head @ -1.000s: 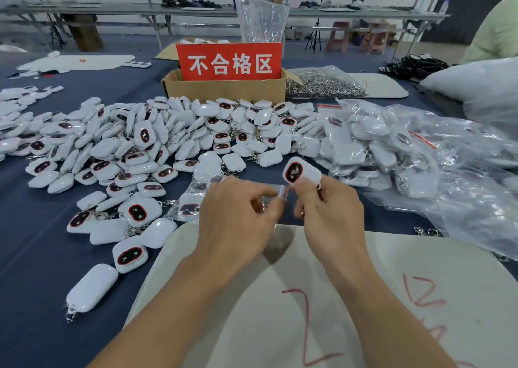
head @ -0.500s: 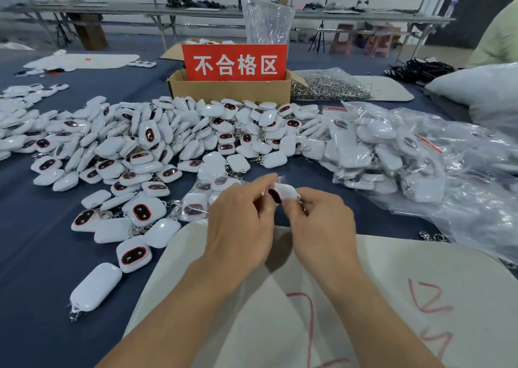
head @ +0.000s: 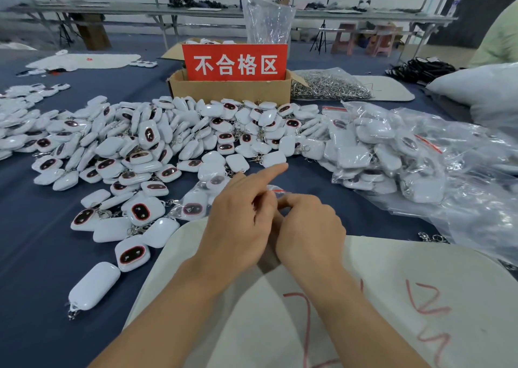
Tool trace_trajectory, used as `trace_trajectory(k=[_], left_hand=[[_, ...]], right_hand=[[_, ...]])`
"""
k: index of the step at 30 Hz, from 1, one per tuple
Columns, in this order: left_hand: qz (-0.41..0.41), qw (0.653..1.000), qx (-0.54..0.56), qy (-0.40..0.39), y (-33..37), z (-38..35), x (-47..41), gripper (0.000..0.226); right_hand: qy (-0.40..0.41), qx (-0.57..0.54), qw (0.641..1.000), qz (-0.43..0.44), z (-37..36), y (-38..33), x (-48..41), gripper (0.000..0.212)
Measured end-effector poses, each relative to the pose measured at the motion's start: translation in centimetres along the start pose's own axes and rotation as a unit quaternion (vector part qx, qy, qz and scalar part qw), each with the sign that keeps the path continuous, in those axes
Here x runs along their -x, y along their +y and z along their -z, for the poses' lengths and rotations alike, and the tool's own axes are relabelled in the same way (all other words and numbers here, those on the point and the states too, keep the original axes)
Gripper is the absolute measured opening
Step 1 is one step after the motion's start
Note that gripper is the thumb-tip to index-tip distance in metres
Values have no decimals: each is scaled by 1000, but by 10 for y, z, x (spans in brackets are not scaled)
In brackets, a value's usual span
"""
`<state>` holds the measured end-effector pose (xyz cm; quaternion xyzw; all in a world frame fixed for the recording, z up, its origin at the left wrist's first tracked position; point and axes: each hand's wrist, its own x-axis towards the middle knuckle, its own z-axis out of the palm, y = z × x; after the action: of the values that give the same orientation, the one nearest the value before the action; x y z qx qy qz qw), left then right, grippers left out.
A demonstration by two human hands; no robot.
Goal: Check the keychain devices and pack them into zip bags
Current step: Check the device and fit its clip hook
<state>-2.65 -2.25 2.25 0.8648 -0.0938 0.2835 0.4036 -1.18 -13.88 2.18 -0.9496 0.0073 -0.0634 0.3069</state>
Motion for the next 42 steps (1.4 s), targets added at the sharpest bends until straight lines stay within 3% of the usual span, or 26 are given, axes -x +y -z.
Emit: trace_trajectory(k=[3,7,9,12,15,18,21,25,27,30,33,37,39,42], left_hand=[[27,1000,2,5,-1,-2,0,45],[42,999,22,-9,-4,-3,0,47],[53,998,27,-10,-6,-2,-2,47],[93,995,24,-9,-9,-2,-3,49],[132,989,12,-61,-11,-3,-4,54],[98,980,-93,-144,-10,-5,-4,47],[82,970,-155,-166,-10,-6,-3,39],[107,965,-197,-136,-13,-7,-1,29],[122,961,-225,-102,-13,-6,-2,26],[167,953,-237,-88,-16,-4,-5,28],[194,946,-249,-72,-21,-2,-6,32],[212,938,-267,-70,-23,-1,-7,34],[207,940,-262,-66,-22,0,-7,35],[165,957,-236,-28,-17,0,-4,26]], right_hand=[[13,-45,999,8,-2,-1,2,24],[-115,19,984,136,-3,-2,2,15],[-126,5,981,147,-2,0,0,17],[-50,-119,988,80,2,5,-6,26],[47,-181,982,-5,2,12,-13,35],[99,-234,966,-55,-1,16,-14,31],[108,-257,959,-47,-1,13,-25,31],[37,-156,985,61,-4,2,-67,43],[-26,-53,992,115,-8,-5,-91,50],[-107,149,967,178,-19,-16,-117,48],[-119,208,952,190,-26,-19,-129,39],[-95,102,980,142,-21,-10,-121,4],[-66,-74,993,60,-13,-2,-102,15],[-55,-343,935,-71,0,16,-57,11]])
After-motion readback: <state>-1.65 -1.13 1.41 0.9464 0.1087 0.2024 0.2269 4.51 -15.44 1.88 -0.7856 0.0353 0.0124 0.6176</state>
